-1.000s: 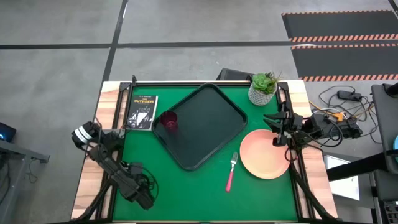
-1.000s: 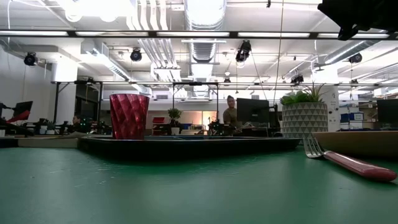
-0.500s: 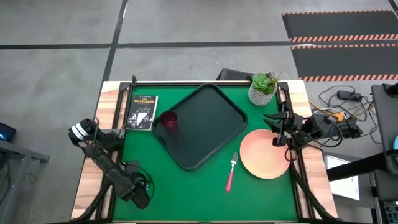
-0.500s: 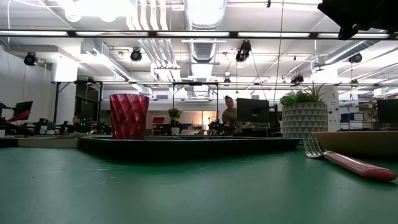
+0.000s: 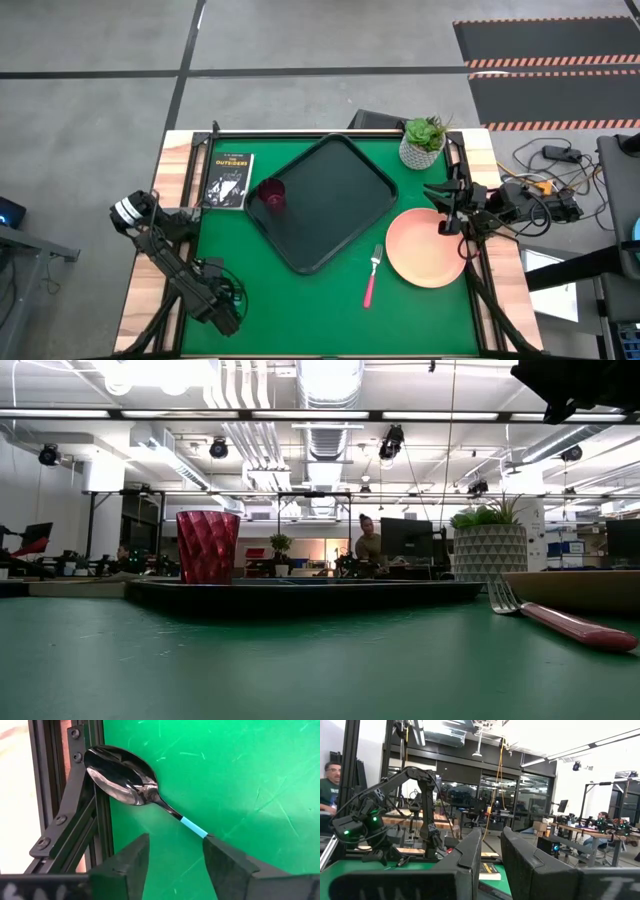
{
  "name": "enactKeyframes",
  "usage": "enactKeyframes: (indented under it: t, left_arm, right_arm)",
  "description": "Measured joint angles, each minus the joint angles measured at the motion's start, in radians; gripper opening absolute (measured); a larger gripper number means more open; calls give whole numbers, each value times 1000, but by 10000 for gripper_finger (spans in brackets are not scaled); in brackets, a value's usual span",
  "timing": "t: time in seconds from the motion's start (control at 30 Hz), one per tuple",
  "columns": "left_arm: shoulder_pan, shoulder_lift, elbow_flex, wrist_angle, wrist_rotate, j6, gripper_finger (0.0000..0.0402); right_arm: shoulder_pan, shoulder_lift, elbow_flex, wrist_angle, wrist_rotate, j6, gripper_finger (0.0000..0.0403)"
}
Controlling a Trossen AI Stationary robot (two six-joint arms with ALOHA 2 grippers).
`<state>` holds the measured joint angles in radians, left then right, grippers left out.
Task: Pick and place plate/cup/fork/spoon on tray
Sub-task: Put the blue spoon on the black serving tray to the bottom right of the red glass
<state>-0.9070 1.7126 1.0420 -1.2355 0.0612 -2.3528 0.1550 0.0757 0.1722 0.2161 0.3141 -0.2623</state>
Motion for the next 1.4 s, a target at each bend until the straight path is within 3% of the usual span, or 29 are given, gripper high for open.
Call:
enactKeyframes:
  t: [0.9, 1.4]
  left_arm:
    - [11, -2, -130, 145, -6, -6, 178]
    - [11, 3, -100, 167, -172, 56, 178]
  right_arm:
    - [0, 0, 0, -1, 0, -3, 63]
    - [0, 0, 0, 0, 0, -2, 63]
